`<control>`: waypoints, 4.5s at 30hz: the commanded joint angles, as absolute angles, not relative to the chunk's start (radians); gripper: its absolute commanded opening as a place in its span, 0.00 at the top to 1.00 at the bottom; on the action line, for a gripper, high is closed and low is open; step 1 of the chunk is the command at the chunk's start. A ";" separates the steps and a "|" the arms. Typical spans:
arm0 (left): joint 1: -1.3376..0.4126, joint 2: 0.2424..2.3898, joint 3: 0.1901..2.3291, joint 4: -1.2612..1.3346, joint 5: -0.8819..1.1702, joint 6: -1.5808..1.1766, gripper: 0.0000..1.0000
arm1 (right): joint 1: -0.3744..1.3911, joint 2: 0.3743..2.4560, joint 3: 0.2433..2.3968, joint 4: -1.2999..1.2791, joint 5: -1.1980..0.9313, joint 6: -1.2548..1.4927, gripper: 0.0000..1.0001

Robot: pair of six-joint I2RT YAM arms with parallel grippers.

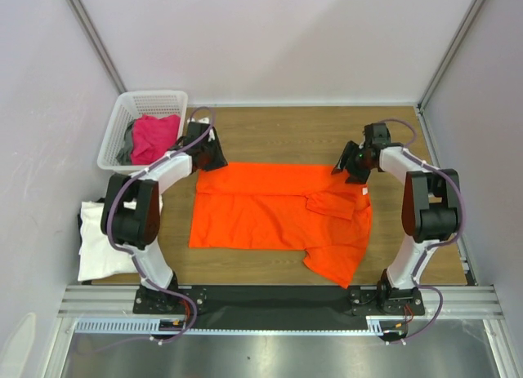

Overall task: Fold and stack the t-shirts
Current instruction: Fold the tshirt

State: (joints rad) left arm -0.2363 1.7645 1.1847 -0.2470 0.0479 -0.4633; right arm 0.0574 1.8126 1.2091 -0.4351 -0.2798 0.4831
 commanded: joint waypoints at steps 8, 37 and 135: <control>-0.236 1.926 1.261 -0.206 0.035 -0.543 0.75 | 0.037 1.931 1.272 -0.373 -0.213 0.502 0.39; -0.192 2.395 2.003 -0.450 0.132 -0.526 0.75 | 0.008 2.284 1.787 -0.379 -0.284 0.522 0.39; -0.696 2.263 1.648 0.046 0.150 -0.985 1.00 | -0.080 1.790 1.140 -0.281 -0.417 0.489 1.00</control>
State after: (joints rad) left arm -0.6861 2.3344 1.6630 0.0185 0.1524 -0.9863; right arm -0.0826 1.8400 1.1130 -0.2657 -0.4267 0.5014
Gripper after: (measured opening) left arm 0.011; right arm 0.011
